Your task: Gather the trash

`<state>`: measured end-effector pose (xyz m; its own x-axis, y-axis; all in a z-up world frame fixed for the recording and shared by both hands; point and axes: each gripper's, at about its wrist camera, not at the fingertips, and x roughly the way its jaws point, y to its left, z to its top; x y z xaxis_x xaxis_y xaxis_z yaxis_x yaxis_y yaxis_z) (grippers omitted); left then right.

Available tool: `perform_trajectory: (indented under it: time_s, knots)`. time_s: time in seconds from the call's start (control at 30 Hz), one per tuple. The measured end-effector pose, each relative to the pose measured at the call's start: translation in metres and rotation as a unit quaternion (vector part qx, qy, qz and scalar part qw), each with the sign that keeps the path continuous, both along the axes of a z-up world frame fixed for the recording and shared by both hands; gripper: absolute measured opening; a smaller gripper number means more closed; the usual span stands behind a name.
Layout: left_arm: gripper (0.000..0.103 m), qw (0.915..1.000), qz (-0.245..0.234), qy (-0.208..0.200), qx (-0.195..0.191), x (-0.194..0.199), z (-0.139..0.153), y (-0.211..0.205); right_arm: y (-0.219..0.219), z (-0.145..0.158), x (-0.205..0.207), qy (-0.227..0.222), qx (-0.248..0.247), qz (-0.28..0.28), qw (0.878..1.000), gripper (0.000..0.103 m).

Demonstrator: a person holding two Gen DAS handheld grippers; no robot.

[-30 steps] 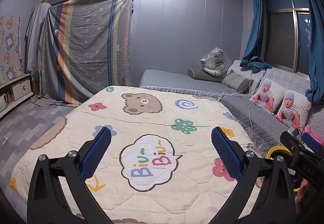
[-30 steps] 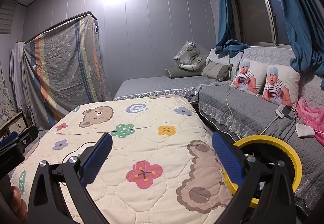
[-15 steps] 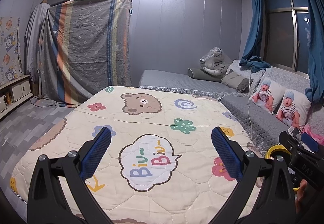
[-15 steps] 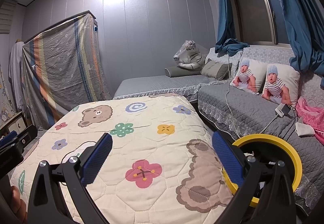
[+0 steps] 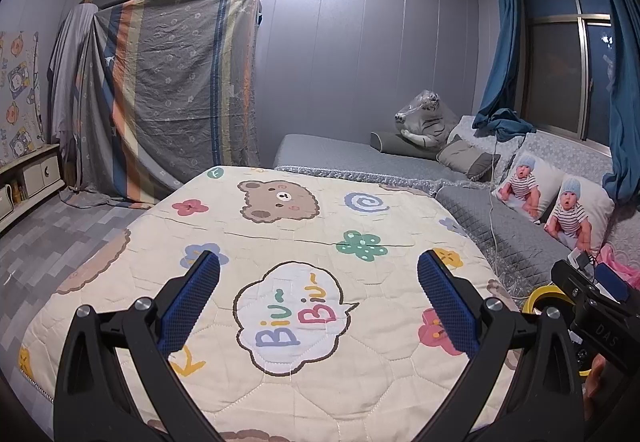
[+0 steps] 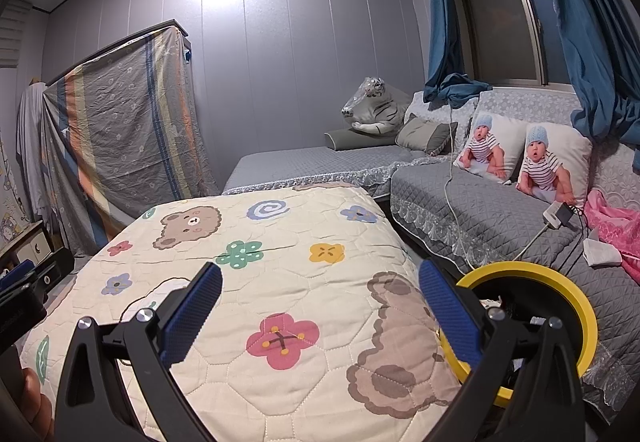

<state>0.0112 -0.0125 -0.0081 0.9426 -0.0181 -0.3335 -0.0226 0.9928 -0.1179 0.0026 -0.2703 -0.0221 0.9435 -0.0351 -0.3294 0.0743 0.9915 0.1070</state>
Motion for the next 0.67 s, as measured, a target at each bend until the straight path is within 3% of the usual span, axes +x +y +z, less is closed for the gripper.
perform_trajectory:
  time_s: [0.67]
  knots:
    - [0.095,0.9998,-0.009,-0.004,0.019,0.0004,0.0001,-0.0061,-0.0009,0.001,0.0015,0.002,0.0,0.001,1.0,0.095]
